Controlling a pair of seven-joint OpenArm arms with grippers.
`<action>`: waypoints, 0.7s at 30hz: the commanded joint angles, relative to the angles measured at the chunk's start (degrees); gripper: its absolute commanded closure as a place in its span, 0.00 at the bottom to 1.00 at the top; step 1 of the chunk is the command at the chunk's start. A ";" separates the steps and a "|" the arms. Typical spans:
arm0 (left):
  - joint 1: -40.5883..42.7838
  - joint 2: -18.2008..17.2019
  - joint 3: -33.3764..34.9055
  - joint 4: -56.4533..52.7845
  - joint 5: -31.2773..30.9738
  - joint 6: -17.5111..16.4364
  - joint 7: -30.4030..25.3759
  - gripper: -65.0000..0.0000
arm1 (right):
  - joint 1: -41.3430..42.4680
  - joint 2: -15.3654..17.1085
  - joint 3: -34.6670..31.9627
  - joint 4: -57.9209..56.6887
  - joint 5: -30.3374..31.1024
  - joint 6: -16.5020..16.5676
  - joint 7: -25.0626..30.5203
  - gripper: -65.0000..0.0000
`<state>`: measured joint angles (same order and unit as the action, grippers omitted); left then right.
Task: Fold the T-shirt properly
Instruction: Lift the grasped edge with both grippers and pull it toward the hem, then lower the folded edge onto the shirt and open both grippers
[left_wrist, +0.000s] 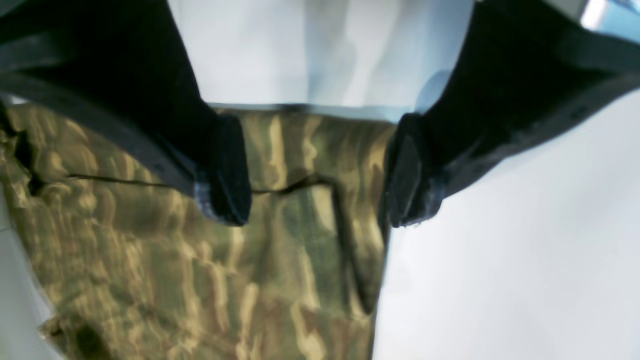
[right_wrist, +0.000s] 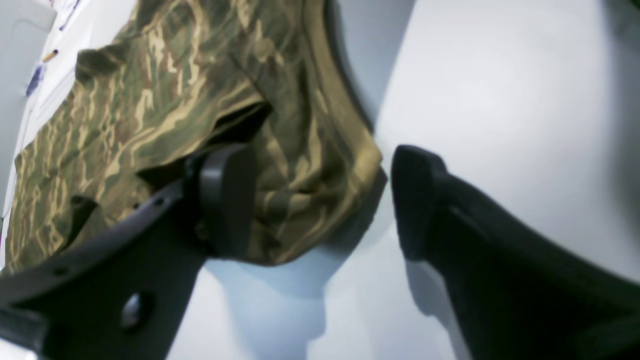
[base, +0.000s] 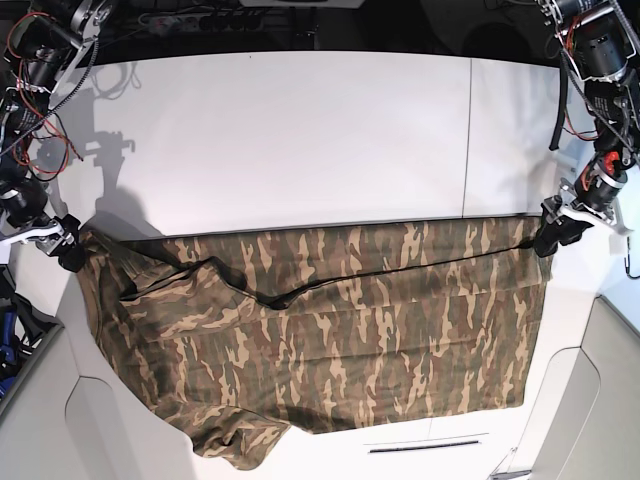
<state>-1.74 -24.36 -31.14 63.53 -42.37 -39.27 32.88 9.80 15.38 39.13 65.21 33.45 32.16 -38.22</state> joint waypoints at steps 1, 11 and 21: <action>-0.94 -0.74 -0.28 0.83 -0.48 -0.66 -1.84 0.30 | 1.27 0.83 -0.13 0.35 1.05 0.61 1.79 0.35; -0.94 2.43 0.74 0.83 2.71 -0.20 -1.81 0.30 | 1.31 0.61 -9.20 -5.64 -0.26 0.15 9.70 0.35; -1.31 2.43 5.73 0.83 5.84 -0.17 -5.73 1.00 | 2.75 -0.26 -10.12 -5.75 -0.46 0.22 9.94 0.86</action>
<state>-2.22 -20.95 -25.19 63.61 -35.79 -39.05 27.83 11.16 14.20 28.91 58.70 31.92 31.88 -29.58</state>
